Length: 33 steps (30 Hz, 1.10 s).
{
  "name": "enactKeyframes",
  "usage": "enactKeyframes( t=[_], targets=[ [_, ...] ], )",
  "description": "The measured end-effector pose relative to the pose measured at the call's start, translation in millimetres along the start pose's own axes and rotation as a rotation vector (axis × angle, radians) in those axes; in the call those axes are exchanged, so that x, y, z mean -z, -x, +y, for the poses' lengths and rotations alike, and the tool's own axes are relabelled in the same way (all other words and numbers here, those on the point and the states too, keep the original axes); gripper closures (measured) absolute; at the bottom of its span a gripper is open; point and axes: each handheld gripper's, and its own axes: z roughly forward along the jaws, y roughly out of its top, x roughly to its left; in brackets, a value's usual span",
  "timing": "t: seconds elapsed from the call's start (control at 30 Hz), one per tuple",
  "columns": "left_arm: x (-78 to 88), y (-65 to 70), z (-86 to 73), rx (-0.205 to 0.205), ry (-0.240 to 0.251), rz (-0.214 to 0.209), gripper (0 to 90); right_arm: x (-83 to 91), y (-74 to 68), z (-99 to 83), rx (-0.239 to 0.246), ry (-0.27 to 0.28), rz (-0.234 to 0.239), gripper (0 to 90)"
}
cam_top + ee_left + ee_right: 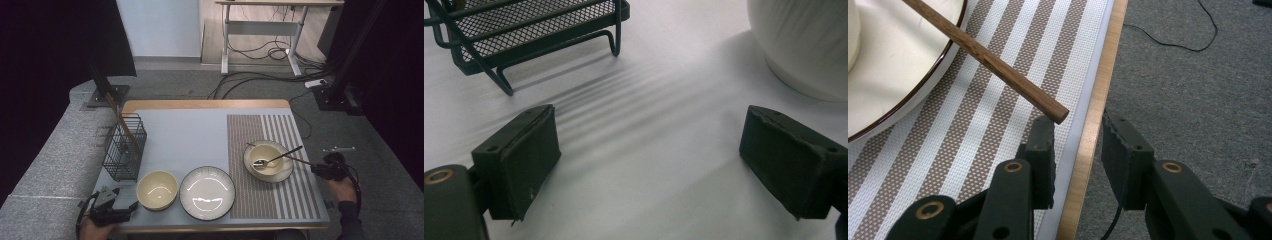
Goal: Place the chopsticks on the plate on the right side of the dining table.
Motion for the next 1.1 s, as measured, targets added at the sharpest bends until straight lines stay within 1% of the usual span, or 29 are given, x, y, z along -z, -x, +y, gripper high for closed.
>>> enactKeyframes(
  t=[0.47, 0.67, 0.83, 1.1],
  targets=[
    [0.0, 0.0, 0.0, 0.000, -0.001, 0.000, 8.9, -4.2, 4.4, 6.7, -0.008, 0.006, -0.018, 66.5],
    [0.0, 0.0, 0.0, 0.000, 0.000, 0.000, 8.9, -6.5, 5.8, 8.7, -0.017, 0.003, -0.014, 66.3],
    [0.0, 0.0, 0.0, 0.000, 0.000, 0.000, 8.9, -7.0, 2.2, 8.6, -0.002, 0.004, -0.006, 65.8],
    [0.0, 0.0, 0.0, 0.000, 0.000, 0.000, 8.9, -8.4, -6.1, 15.0, 0.024, 0.017, 0.002, 68.2]
  ],
)
